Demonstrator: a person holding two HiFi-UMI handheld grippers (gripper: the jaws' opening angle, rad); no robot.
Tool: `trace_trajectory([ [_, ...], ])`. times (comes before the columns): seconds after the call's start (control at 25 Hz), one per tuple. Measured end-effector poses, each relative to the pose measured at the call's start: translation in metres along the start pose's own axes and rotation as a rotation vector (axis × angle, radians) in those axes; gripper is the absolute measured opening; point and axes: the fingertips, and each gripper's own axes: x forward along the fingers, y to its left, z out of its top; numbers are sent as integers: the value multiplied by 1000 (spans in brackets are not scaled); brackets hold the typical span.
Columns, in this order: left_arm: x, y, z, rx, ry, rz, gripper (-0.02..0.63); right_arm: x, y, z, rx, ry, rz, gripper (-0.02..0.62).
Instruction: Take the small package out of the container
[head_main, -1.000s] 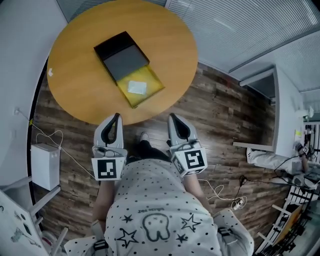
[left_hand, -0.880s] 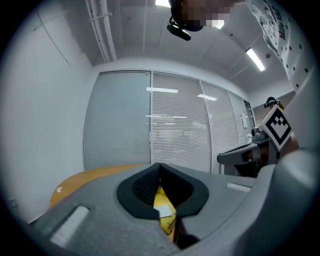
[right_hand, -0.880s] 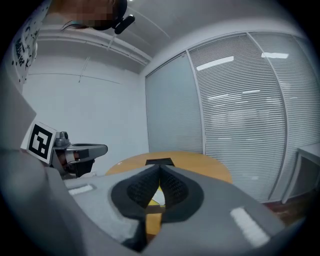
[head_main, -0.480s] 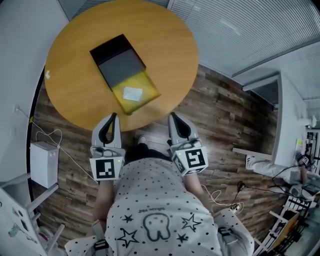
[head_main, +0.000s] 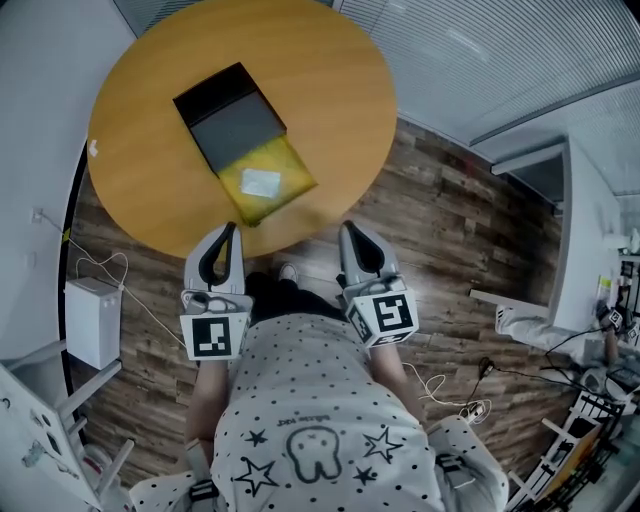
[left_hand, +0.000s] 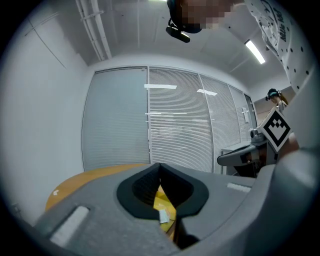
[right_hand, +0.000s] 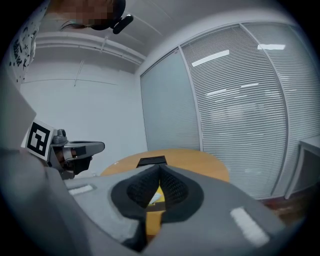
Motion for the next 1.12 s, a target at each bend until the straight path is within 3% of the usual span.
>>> trace_trajectory([
  [0.56,-10,22,-8,-29,-6,-11,9,12,27,-4,-6,6,-10,5],
  [1.12,11,75,7,-51,-40,-88,9,51,60,32,-21,-54,-58,5],
])
